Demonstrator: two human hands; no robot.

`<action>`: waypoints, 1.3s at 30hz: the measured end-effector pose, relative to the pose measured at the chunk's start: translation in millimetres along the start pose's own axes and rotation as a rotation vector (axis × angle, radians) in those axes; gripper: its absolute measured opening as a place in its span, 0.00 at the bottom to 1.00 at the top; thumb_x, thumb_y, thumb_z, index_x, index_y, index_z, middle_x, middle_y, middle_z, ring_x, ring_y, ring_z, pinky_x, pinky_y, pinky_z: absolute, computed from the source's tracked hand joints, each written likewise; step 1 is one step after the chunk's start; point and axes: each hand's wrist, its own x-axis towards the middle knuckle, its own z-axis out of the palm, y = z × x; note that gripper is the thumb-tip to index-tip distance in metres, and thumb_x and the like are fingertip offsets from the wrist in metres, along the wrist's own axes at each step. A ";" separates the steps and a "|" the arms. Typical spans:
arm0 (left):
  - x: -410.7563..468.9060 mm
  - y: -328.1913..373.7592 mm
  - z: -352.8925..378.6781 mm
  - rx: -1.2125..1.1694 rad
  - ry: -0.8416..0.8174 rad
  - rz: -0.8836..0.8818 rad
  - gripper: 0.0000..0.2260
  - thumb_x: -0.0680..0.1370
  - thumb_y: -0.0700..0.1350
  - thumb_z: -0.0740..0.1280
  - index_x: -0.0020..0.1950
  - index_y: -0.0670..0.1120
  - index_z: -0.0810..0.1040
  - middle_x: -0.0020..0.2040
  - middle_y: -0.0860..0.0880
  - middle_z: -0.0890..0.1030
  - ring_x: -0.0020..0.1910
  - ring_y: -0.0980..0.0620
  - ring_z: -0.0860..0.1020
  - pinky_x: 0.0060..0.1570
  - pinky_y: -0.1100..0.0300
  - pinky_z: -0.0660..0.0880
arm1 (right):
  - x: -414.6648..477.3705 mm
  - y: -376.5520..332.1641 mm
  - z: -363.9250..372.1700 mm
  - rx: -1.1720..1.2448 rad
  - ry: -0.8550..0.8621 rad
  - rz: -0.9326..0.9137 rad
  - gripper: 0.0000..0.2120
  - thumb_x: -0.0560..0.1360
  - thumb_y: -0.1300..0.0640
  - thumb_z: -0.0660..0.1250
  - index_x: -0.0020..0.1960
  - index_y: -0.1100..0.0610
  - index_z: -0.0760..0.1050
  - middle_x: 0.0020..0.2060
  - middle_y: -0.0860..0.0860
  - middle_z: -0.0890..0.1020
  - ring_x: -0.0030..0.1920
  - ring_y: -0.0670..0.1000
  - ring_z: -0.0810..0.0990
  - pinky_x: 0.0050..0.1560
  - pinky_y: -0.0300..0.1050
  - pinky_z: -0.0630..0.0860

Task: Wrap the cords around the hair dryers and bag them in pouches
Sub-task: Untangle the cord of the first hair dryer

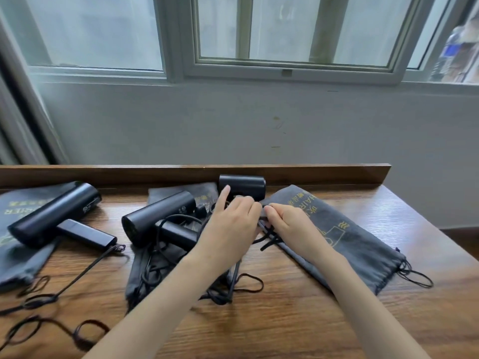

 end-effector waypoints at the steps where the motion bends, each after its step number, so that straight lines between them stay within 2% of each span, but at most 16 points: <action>1: 0.6 2.2 0.8 -0.036 0.006 -0.010 0.05 0.74 0.45 0.63 0.42 0.46 0.76 0.36 0.50 0.77 0.38 0.49 0.78 0.55 0.51 0.74 | -0.7 0.4 0.5 0.003 0.001 0.000 0.17 0.81 0.52 0.53 0.34 0.49 0.68 0.29 0.45 0.74 0.31 0.47 0.72 0.35 0.49 0.69; 3: -3.1 2.5 6.6 -0.118 -0.001 -0.039 0.12 0.76 0.48 0.56 0.37 0.46 0.73 0.30 0.50 0.73 0.28 0.50 0.75 0.32 0.60 0.73 | -1.2 1.0 0.2 0.010 0.011 0.011 0.17 0.81 0.52 0.53 0.35 0.50 0.69 0.29 0.47 0.75 0.33 0.50 0.74 0.37 0.51 0.72; 5: -10.5 -0.5 6.1 -0.321 0.072 -0.166 0.12 0.77 0.49 0.56 0.37 0.45 0.71 0.30 0.50 0.72 0.26 0.50 0.73 0.25 0.60 0.69 | 1.1 -1.1 -2.3 0.019 0.029 0.013 0.18 0.81 0.51 0.52 0.34 0.48 0.68 0.29 0.46 0.76 0.33 0.49 0.76 0.37 0.50 0.73; 8: -18.8 -5.5 2.3 -0.642 0.217 -0.388 0.13 0.78 0.49 0.57 0.39 0.43 0.71 0.31 0.52 0.71 0.30 0.55 0.70 0.30 0.62 0.69 | 8.3 -11.0 -8.5 0.022 0.004 -0.013 0.19 0.81 0.51 0.52 0.33 0.48 0.68 0.29 0.46 0.78 0.33 0.44 0.76 0.38 0.44 0.71; 11: -20.4 -5.0 -11.5 -0.823 0.450 -0.636 0.11 0.79 0.47 0.59 0.38 0.46 0.70 0.30 0.52 0.69 0.29 0.56 0.68 0.29 0.66 0.65 | 13.8 -8.1 -14.6 -0.057 -0.144 0.011 0.19 0.81 0.51 0.50 0.34 0.50 0.69 0.30 0.46 0.79 0.35 0.44 0.75 0.40 0.44 0.70; 13: -19.2 -14.0 -23.1 -0.903 0.607 -0.843 0.12 0.80 0.46 0.58 0.37 0.49 0.67 0.30 0.49 0.68 0.29 0.51 0.67 0.30 0.58 0.65 | 10.7 1.0 -15.9 -0.031 -0.227 0.042 0.20 0.82 0.52 0.50 0.35 0.53 0.72 0.28 0.45 0.80 0.35 0.43 0.75 0.41 0.43 0.70; 16: -16.4 -42.9 -33.8 -0.985 0.662 -0.900 0.12 0.81 0.44 0.57 0.37 0.50 0.68 0.30 0.51 0.69 0.27 0.51 0.67 0.30 0.56 0.67 | 4.9 8.9 -11.6 0.026 -0.198 0.041 0.19 0.81 0.56 0.52 0.34 0.53 0.71 0.23 0.42 0.78 0.29 0.38 0.73 0.34 0.32 0.67; 19: -24.7 -72.3 -32.3 -1.021 0.741 -1.012 0.13 0.81 0.41 0.55 0.46 0.54 0.75 0.31 0.55 0.73 0.25 0.58 0.68 0.29 0.64 0.69 | 2.7 12.2 -5.6 0.115 -0.093 0.074 0.17 0.81 0.57 0.52 0.36 0.54 0.70 0.26 0.47 0.78 0.26 0.37 0.72 0.33 0.31 0.66; 21: -39.9 -85.3 -29.3 -0.901 0.688 -1.051 0.14 0.80 0.39 0.54 0.51 0.53 0.77 0.34 0.53 0.75 0.27 0.58 0.70 0.32 0.63 0.70 | 1.6 15.5 -5.4 0.142 -0.055 0.088 0.17 0.81 0.58 0.52 0.34 0.54 0.68 0.27 0.46 0.75 0.27 0.37 0.72 0.33 0.31 0.67; 24: -57.3 -93.1 -19.2 -0.603 0.331 -1.015 0.14 0.77 0.33 0.57 0.50 0.44 0.81 0.43 0.47 0.81 0.41 0.48 0.77 0.44 0.55 0.71 | 1.9 19.3 0.1 0.114 -0.026 0.070 0.18 0.81 0.58 0.52 0.33 0.52 0.66 0.27 0.45 0.71 0.28 0.38 0.71 0.32 0.33 0.66; 26: -56.6 -85.9 -13.8 -0.353 0.120 -0.874 0.14 0.73 0.29 0.60 0.46 0.42 0.83 0.51 0.41 0.81 0.51 0.39 0.76 0.52 0.50 0.70 | 3.8 17.7 6.0 0.137 -0.008 0.040 0.17 0.81 0.57 0.52 0.34 0.50 0.65 0.28 0.45 0.69 0.29 0.39 0.69 0.32 0.34 0.65; 28: -46.6 -69.5 -16.2 -0.334 0.134 -0.742 0.11 0.75 0.32 0.63 0.49 0.43 0.82 0.58 0.42 0.79 0.57 0.40 0.73 0.59 0.50 0.67 | 5.5 16.7 9.4 0.147 -0.012 0.015 0.16 0.81 0.56 0.53 0.35 0.50 0.65 0.28 0.44 0.69 0.29 0.40 0.68 0.32 0.36 0.63; 30: -28.3 -47.6 -27.3 -0.554 0.189 -0.547 0.10 0.78 0.40 0.63 0.57 0.44 0.79 0.59 0.49 0.78 0.59 0.51 0.74 0.61 0.60 0.67 | 5.7 16.3 9.2 0.147 -0.024 0.009 0.15 0.81 0.56 0.53 0.36 0.50 0.66 0.29 0.45 0.69 0.30 0.42 0.67 0.33 0.39 0.63; 32: -11.2 -23.7 -36.7 -0.751 0.072 -0.374 0.11 0.78 0.47 0.62 0.58 0.48 0.77 0.54 0.54 0.80 0.53 0.59 0.76 0.55 0.63 0.72 | 4.8 15.7 8.8 0.156 -0.031 -0.008 0.15 0.81 0.56 0.53 0.37 0.52 0.67 0.29 0.45 0.70 0.31 0.42 0.67 0.34 0.41 0.63; 35: 2.1 3.4 -24.5 -0.489 -0.177 -0.237 0.10 0.77 0.51 0.63 0.56 0.49 0.76 0.51 0.53 0.77 0.49 0.54 0.77 0.46 0.58 0.74 | 1.7 14.9 9.8 0.191 -0.032 -0.016 0.14 0.81 0.56 0.54 0.37 0.53 0.69 0.30 0.45 0.72 0.31 0.42 0.69 0.34 0.38 0.65; 39: 0.2 20.6 -5.0 -0.268 -0.130 -0.122 0.14 0.65 0.48 0.77 0.42 0.44 0.75 0.33 0.49 0.77 0.29 0.49 0.78 0.26 0.61 0.71 | -3.2 19.4 11.7 0.229 0.032 0.019 0.15 0.81 0.57 0.55 0.36 0.54 0.68 0.29 0.47 0.73 0.30 0.42 0.70 0.34 0.40 0.67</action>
